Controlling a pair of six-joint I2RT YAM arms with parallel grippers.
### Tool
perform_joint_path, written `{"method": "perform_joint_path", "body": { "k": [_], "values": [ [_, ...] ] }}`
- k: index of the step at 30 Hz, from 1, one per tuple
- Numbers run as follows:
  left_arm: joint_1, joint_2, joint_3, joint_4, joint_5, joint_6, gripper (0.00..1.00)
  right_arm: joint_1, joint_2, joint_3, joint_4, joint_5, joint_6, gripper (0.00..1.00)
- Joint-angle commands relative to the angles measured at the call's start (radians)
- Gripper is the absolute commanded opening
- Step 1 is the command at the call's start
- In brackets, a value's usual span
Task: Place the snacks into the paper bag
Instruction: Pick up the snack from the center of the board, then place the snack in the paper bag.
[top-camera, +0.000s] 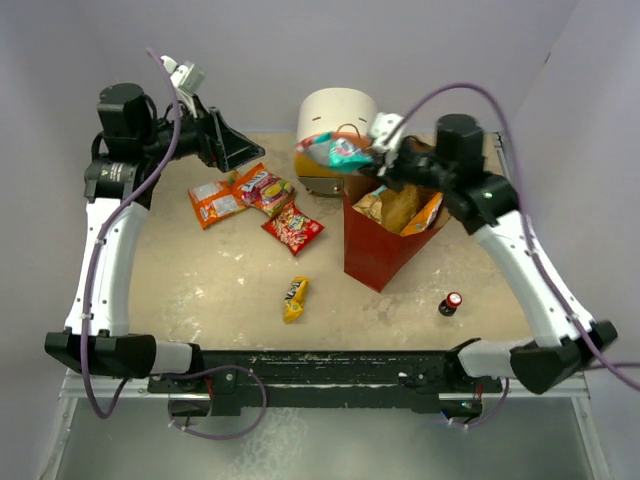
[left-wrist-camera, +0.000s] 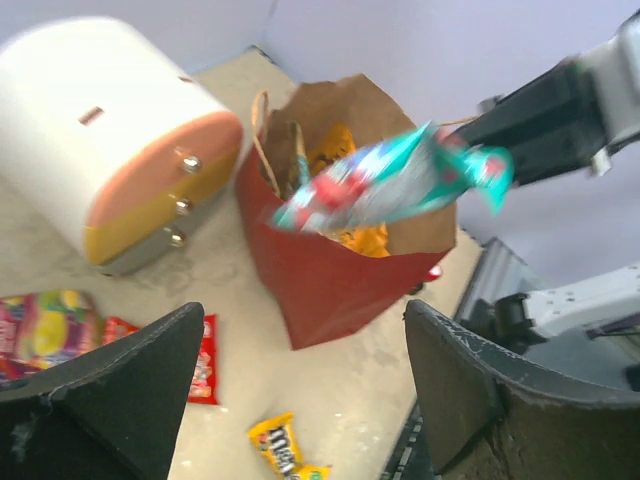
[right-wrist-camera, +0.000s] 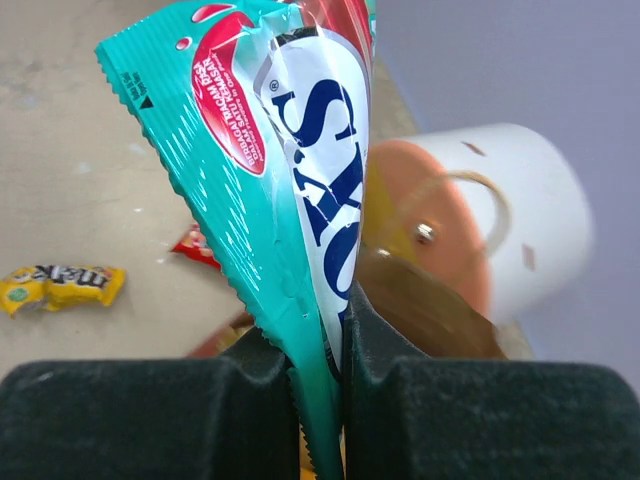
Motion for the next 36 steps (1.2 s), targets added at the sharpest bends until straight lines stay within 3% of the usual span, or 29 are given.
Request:
{"method": "perform_joint_path", "body": {
  "k": [1,6,12,18,25,30,36],
  "values": [
    [0.018,-0.035,0.099,-0.129,-0.072,0.221,0.86,-0.134,-0.182,0.025,0.022,-0.091,0.062,0.0],
    [0.018,-0.023,0.118,-0.173,-0.094,0.307,0.88,-0.224,-0.332,-0.05,-0.043,0.064,-0.014,0.0],
    [0.018,-0.015,0.105,-0.17,-0.113,0.332,0.89,-0.235,-0.394,-0.091,-0.209,0.222,-0.117,0.0],
    [0.018,-0.017,0.068,-0.155,-0.135,0.348,0.9,-0.235,-0.346,-0.042,-0.387,0.234,-0.157,0.01],
    [0.017,-0.02,0.04,-0.152,-0.149,0.373,0.91,-0.234,-0.234,0.015,-0.479,0.264,-0.141,0.01],
    [0.018,-0.008,-0.013,-0.124,-0.17,0.406,0.92,-0.234,-0.183,0.05,-0.497,0.26,-0.123,0.1],
    [0.018,0.013,-0.108,-0.126,-0.312,0.523,0.92,-0.234,-0.141,0.074,-0.497,0.313,-0.1,0.25]
  ]
}}
